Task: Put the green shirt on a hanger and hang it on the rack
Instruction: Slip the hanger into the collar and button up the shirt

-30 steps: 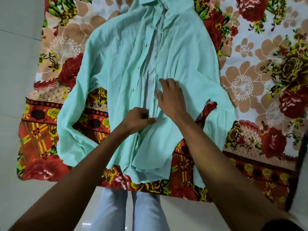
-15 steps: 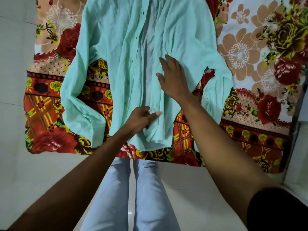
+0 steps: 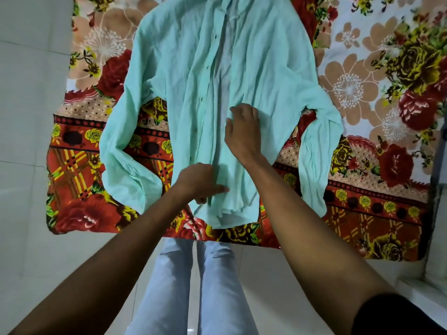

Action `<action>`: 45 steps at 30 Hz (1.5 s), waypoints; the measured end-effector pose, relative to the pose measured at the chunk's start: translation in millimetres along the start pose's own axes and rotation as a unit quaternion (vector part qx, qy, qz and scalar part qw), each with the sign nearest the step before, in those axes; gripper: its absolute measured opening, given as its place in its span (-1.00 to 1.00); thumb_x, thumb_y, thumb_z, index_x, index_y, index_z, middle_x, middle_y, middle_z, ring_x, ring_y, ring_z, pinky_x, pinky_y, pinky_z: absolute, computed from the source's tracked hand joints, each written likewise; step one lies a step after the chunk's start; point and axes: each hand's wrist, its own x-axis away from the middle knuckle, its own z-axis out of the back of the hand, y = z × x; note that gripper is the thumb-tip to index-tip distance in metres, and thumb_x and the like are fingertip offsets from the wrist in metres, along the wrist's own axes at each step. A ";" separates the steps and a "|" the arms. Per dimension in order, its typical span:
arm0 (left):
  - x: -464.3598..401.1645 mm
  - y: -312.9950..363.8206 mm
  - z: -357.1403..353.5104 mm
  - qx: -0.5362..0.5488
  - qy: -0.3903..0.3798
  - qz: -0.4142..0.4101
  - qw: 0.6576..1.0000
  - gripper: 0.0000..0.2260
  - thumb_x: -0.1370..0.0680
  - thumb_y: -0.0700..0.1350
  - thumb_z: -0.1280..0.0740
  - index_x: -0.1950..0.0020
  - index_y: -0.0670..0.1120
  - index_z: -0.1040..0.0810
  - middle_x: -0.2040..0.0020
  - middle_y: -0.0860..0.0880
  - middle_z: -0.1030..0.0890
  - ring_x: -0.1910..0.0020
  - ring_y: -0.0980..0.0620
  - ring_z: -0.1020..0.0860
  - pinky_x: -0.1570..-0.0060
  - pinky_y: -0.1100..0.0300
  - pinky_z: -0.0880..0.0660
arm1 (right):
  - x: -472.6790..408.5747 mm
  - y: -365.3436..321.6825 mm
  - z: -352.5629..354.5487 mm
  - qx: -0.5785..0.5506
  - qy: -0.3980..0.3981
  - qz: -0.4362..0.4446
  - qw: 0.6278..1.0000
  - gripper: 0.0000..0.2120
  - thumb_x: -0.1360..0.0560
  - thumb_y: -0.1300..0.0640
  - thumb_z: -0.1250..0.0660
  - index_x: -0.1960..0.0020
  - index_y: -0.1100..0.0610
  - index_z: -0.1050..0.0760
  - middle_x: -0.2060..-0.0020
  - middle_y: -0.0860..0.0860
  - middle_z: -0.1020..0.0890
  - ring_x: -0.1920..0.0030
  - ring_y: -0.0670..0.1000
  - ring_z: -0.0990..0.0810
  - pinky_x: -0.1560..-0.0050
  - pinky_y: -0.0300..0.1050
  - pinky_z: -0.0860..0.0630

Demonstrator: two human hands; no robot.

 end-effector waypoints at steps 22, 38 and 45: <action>-176.0 -56.7 225.8 0.014 0.275 -0.246 0.929 -0.38 -0.59 -0.18 -0.08 -0.67 -0.16 -0.05 -0.63 -0.26 -0.20 -0.63 -0.24 -0.11 -0.59 -0.01 0.02 | -189.6 -61.0 -20.4 -0.492 0.037 -0.272 0.826 -0.94 -0.59 0.19 -0.33 0.06 0.10 -0.49 0.23 -0.05 -0.57 0.21 -0.05 -0.54 0.07 -0.16 -0.52; -154.5 -64.1 194.5 -0.026 0.334 -0.211 0.918 -0.43 -0.71 0.02 -0.03 -0.65 -0.24 -0.09 -0.65 -0.29 -0.05 -0.65 -0.26 0.00 -0.62 -0.10 0.08 | -43.3 -37.2 0.9 -0.571 -0.384 -0.249 0.682 -0.68 -0.53 0.08 -0.49 -0.21 0.19 -0.56 -0.17 0.17 -0.69 -0.22 0.16 -0.67 -0.39 0.25 -0.49; -79.5 -97.5 83.9 0.036 0.324 -0.243 0.914 -0.50 -0.74 0.01 -0.02 -0.65 -0.19 -0.16 -0.65 -0.19 -0.17 -0.66 -0.14 -0.07 -0.64 -0.07 0.03 | -3.4 -37.5 7.2 -0.595 -0.373 -0.270 0.658 -0.72 -0.56 0.15 -0.44 -0.25 0.19 -0.62 -0.18 0.13 -0.70 -0.25 0.12 -0.66 -0.43 0.24 -0.45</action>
